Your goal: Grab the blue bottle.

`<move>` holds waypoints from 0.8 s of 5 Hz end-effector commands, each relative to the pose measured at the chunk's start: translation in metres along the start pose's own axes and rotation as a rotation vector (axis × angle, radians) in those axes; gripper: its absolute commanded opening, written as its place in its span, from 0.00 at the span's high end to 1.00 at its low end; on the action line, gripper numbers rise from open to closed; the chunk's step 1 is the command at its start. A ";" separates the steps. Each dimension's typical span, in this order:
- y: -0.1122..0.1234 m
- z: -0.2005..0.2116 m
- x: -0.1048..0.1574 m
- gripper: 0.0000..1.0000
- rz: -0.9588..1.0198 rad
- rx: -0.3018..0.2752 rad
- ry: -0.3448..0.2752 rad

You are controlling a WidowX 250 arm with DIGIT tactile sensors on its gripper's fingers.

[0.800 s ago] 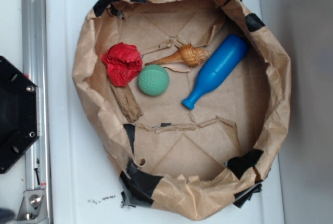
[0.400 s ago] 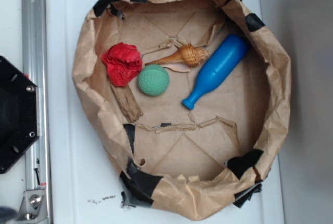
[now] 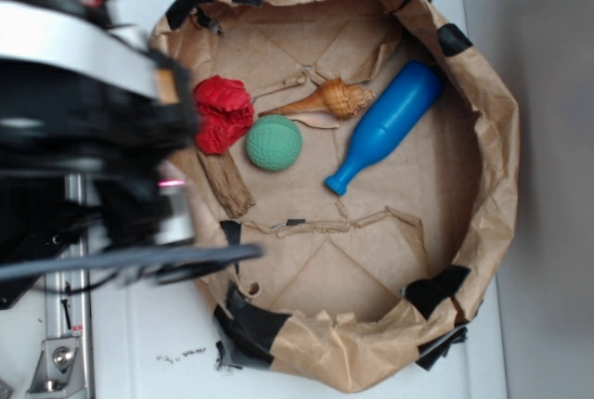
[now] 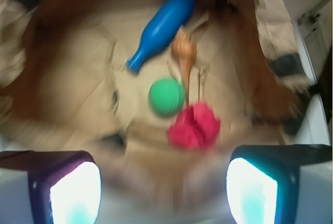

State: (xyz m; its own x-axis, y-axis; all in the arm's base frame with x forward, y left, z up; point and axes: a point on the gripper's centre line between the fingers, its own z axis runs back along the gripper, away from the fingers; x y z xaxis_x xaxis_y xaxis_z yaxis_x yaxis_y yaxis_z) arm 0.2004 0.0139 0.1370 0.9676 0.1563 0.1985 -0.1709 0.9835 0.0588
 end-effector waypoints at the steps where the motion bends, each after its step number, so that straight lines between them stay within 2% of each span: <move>1: 0.004 -0.024 0.079 0.00 0.045 -0.088 -0.180; 2: 0.013 -0.062 0.107 0.00 0.101 -0.090 -0.227; 3: 0.000 -0.099 0.115 0.00 0.088 -0.102 -0.183; 4: -0.015 -0.114 0.117 0.00 0.015 -0.120 -0.198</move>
State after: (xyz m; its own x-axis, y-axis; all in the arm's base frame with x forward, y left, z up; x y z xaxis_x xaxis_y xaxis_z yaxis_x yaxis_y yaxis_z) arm 0.3237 0.0320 0.0297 0.9239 0.1917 0.3312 -0.1813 0.9815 -0.0624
